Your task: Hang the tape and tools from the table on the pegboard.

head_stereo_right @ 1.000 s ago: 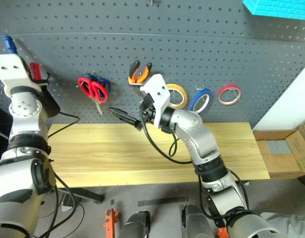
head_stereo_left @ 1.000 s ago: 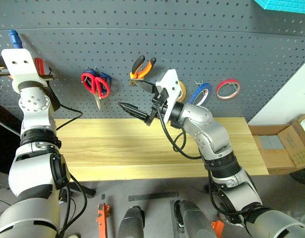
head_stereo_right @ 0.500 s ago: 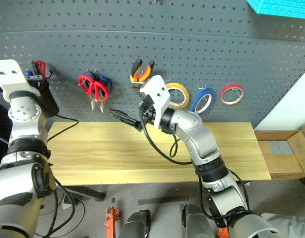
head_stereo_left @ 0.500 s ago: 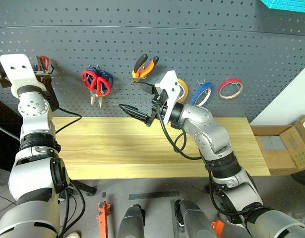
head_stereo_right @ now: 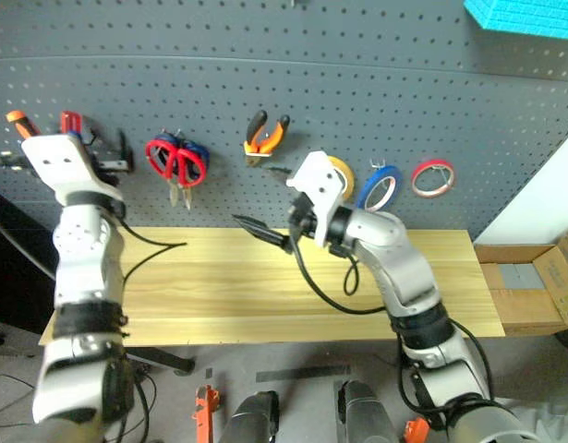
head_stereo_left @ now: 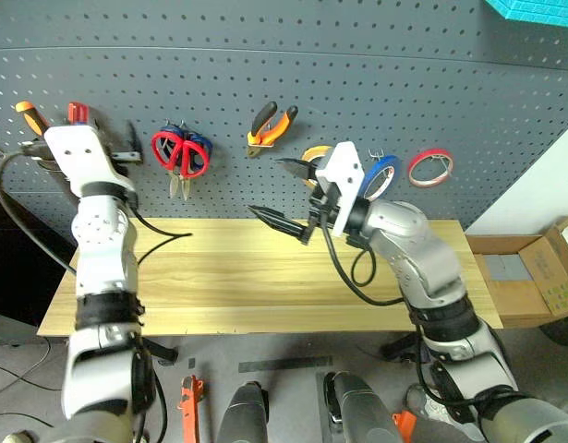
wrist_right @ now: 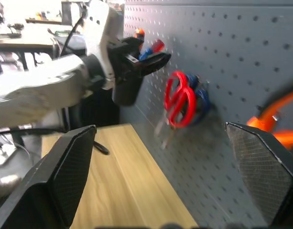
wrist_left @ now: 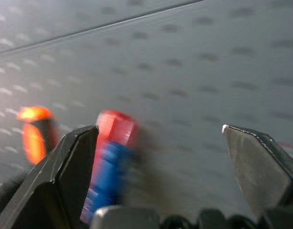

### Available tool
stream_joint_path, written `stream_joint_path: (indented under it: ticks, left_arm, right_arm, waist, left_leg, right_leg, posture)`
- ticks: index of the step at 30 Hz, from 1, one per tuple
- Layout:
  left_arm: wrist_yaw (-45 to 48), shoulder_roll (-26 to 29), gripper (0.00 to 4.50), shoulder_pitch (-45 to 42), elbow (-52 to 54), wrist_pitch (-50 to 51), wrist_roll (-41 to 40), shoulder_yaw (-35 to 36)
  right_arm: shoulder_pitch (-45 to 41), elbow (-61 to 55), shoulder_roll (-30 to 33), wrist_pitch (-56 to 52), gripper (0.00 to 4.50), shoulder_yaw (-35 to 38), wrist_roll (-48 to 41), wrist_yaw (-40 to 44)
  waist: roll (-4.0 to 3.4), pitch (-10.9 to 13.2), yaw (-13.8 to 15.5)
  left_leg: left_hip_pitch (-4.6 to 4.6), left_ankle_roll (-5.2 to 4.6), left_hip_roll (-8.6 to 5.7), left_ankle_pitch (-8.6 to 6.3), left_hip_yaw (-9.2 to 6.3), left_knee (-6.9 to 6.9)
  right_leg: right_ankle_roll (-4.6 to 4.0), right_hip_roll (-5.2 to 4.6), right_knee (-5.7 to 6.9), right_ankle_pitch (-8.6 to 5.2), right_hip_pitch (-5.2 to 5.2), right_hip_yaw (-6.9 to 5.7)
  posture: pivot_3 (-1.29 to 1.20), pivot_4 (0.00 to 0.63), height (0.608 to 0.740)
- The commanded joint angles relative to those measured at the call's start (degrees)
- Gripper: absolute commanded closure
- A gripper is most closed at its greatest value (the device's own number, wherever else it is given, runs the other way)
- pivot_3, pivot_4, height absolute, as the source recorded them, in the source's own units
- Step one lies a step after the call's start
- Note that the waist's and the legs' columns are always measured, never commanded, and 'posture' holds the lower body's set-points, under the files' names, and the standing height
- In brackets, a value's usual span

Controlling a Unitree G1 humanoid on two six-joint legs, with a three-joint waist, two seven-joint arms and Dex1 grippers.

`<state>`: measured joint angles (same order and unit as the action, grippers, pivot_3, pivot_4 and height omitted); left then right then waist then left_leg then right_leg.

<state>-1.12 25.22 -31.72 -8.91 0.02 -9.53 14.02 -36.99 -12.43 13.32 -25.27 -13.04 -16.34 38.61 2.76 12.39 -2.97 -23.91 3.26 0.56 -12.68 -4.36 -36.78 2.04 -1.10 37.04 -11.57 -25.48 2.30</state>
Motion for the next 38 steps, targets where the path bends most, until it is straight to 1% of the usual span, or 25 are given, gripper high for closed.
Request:
stream_joint_path:
  ticks: [1,4,6,8,10,11,12,14,15,17,19,23,27,33,38]
  left_arm:
    - [-0.18,-3.82,0.03,4.56,15.99,8.1,-1.55,-3.57]
    - [-0.75,-8.12,0.03,9.97,23.18,13.54,-1.26,-6.84]
    - [-0.6,-10.51,0.03,13.13,25.79,16.71,-0.96,-9.36]
    - [-0.78,-12.52,0.03,15.14,26.6,18.35,-0.28,-10.96]
    - [-0.47,-13.45,0.03,15.6,26.12,18.62,0.38,-11.48]
    - [-0.3,-13.72,0.03,15.55,25.92,18.69,0.65,-11.57]
    - [-0.1,-14.14,0.03,15.26,25.27,18.61,0.64,-11.58]
    - [0.84,-14.66,0.03,14.97,23.56,18.44,0.37,-11.64]
    - [1.4,-14.62,0.03,15.16,22.86,18.67,0.43,-11.78]
    - [2.36,-14.92,0.03,16.05,22.06,19.05,-0.07,-11.5]
    - [2.99,-14.95,0.03,17.61,21.2,19.41,0.1,-11.39]
    - [3.79,-15.02,0.03,21.52,19.94,20.38,0.21,-10.59]
    - [3.1,-14.19,0.03,24.55,18.29,22.03,2.21,-10.33]
    - [2.84,-13.83,0.03,25.71,17.26,23.76,3.08,-9.51]
    - [2.83,-14.95,0.03,25.39,17.27,26.85,2.19,-8.62]
  right_arm:
    - [4.26,-4.21,1.67,-0.64,0.0,1.17,2.68,-3.83]
    - [8.93,-4.9,2.11,-0.51,0.0,2.0,4.87,-7.81]
    - [11.94,-4.73,2.46,0.54,0.0,1.89,6.77,-9.69]
    - [14.24,-4.5,1.86,1.11,0.0,2.35,8.08,-12.12]
    - [15.08,-4.27,1.08,1.32,0.0,2.69,8.53,-13.6]
    - [15.3,-4.26,0.88,1.48,0.0,2.7,8.74,-13.93]
    - [15.49,-4.01,0.71,1.78,0.0,2.66,9.07,-14.33]
    - [16.35,-3.35,0.54,2.15,0.0,2.91,9.92,-15.78]
    - [16.72,-2.95,0.62,2.14,0.0,3.03,10.38,-16.43]
    - [17.28,-2.25,0.93,1.97,0.0,3.15,11.22,-17.27]
    - [18.01,-1.21,1.16,0.15,0.0,3.52,12.18,-18.57]
    - [19.94,1.51,1.23,-3.17,0.0,4.52,12.95,-20.8]
    - [21.88,2.78,0.57,-4.89,0.0,6.12,12.86,-22.53]
    - [22.51,4.49,-0.42,-8.3,0.0,7.66,12.49,-23.65]
    - [22.19,7.16,-0.76,-10.25,0.0,8.85,12.56,-24.75]
  waist:
    - [0.0,-1.05,-0.04]
    - [-0.12,-2.5,-0.14]
    - [-0.18,-3.09,-0.31]
    - [-0.22,-3.79,-0.57]
    - [-0.29,-4.24,-1.23]
    - [-0.36,-4.41,-1.85]
    - [-0.5,-4.74,-2.38]
    - [-0.89,-5.58,-3.49]
    - [-0.95,-5.97,-3.83]
    - [-0.96,-6.78,-4.53]
    - [-0.99,-7.26,-5.07]
    - [-1.1,-7.55,-5.18]
    - [-1.16,-7.65,-5.16]
    - [-1.21,-7.9,-5.18]
    - [-1.34,-8.34,-5.16]
  left_leg:
    - [0.0,-0.02,-0.01,-0.01,0.02,0.0]
    - [0.23,-0.2,-0.04,-0.11,0.06,-0.02]
    - [0.61,-0.22,-0.02,-0.1,0.13,-0.04]
    - [1.31,-0.25,0.04,-0.09,0.17,-0.06]
    - [1.65,-0.26,0.09,-0.08,0.18,-0.08]
    - [1.87,-0.28,0.1,-0.08,0.18,-0.09]
    - [2.09,-0.23,0.11,-0.1,0.18,-0.12]
    - [2.1,-0.05,0.15,-0.21,0.13,-0.06]
    - [2.09,-0.07,0.14,-0.2,0.11,-0.02]
    - [2.08,-0.34,0.07,-0.04,0.16,-0.12]
    - [2.05,-0.37,0.04,-0.03,0.18,-0.11]
    - [2.07,-0.39,0.05,-0.05,0.14,0.18]
    - [2.12,-0.39,0.09,-0.05,0.09,0.39]
    - [2.13,-0.4,0.09,-0.04,0.09,0.35]
    - [2.13,-0.41,0.08,-0.04,0.09,0.35]
  right_leg:
    - [0.02,0.0,-0.03,0.01,0.01,0.02]
    - [0.05,0.05,-0.09,0.0,0.22,0.04]
    - [0.06,0.1,-0.11,-0.02,0.61,0.1]
    - [0.3,0.24,-0.18,-0.22,1.33,0.13]
    - [-0.06,0.32,-0.22,-0.33,1.63,0.16]
    - [-0.07,0.32,-0.26,-0.32,1.82,0.16]
    - [-0.08,0.32,-0.37,-0.32,2.07,0.14]
    - [-0.03,0.33,-0.8,-0.28,2.24,0.06]
    - [0.05,0.33,-1.04,-0.23,2.33,0.04]
    - [0.16,0.27,-1.04,-0.16,2.38,0.16]
    - [0.23,0.26,-1.04,-0.12,2.38,0.22]
    - [0.18,0.33,-0.95,-0.14,2.26,0.25]
    - [0.1,0.4,-0.93,-0.19,2.21,0.24]
    - [0.09,0.39,-0.94,-0.2,2.23,0.26]
    - [0.08,0.39,-0.94,-0.2,2.24,0.25]
  posture:
    - [-0.05,0.067,0.74]
    - [-0.06,0.047,0.74]
    - [-0.08,0.03,0.74]
    - [-0.09,0.022,0.74]
    - [-0.1,0.014,0.74]
    - [-0.1,0.014,0.74]
    - [-0.12,0.0,0.74]
    - [-0.12,0.0,0.74]
    - [-0.12,0.0,0.74]
    - [-0.13,0.0,0.74]
    - [-0.13,0.0,0.74]
    - [-0.13,0.0,0.74]
    - [-0.13,0.0,0.74]
    - [-0.12,0.0,0.74]
    - [-0.11,0.0,0.74]
